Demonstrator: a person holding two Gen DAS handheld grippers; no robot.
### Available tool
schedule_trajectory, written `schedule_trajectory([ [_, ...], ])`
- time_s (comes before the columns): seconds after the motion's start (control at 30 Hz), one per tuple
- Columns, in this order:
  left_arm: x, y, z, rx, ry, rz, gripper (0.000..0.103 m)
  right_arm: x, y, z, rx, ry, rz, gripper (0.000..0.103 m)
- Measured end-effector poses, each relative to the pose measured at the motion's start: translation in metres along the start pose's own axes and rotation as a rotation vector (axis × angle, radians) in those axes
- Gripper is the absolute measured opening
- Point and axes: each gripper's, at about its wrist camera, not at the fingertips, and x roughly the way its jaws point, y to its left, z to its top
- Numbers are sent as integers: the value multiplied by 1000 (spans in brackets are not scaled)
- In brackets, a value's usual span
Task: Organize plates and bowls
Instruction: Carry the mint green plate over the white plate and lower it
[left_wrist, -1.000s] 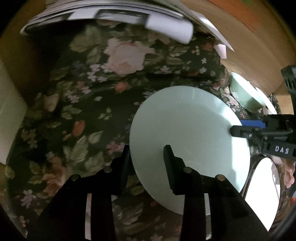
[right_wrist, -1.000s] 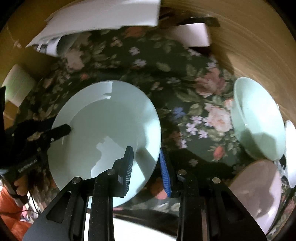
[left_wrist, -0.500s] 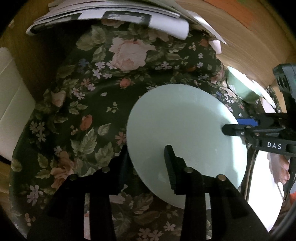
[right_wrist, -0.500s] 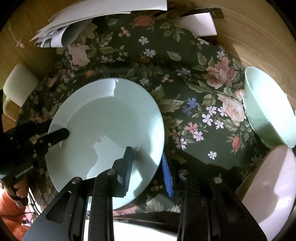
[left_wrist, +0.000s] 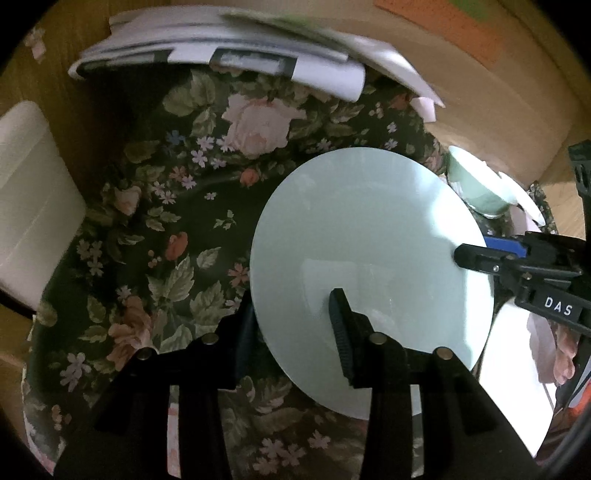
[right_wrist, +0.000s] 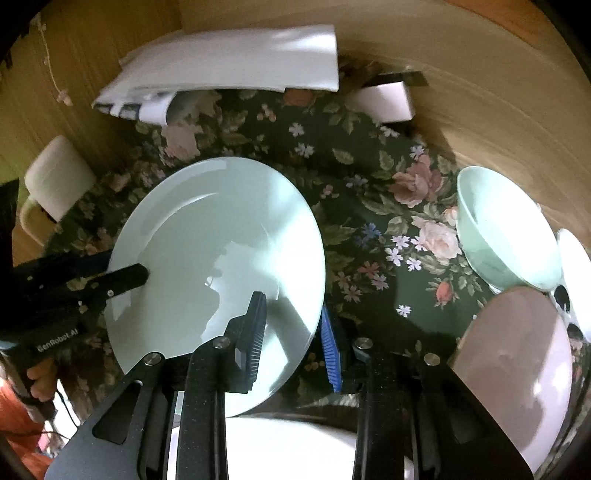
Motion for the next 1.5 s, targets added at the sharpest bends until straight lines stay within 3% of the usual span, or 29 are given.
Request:
schedule_trajectory([
  [0.5, -65, 7, 1, -14, -128, 3, 38, -26, -15, 9, 41, -110, 33, 25],
  [0.77, -84, -16, 5, -3, -175, -17, 38, -56, -17, 2, 56, -181, 37, 25],
  [1.5, -111, -74, -34, 77, -175, -104, 36, -109, -50, -72, 167, -250, 24, 25],
])
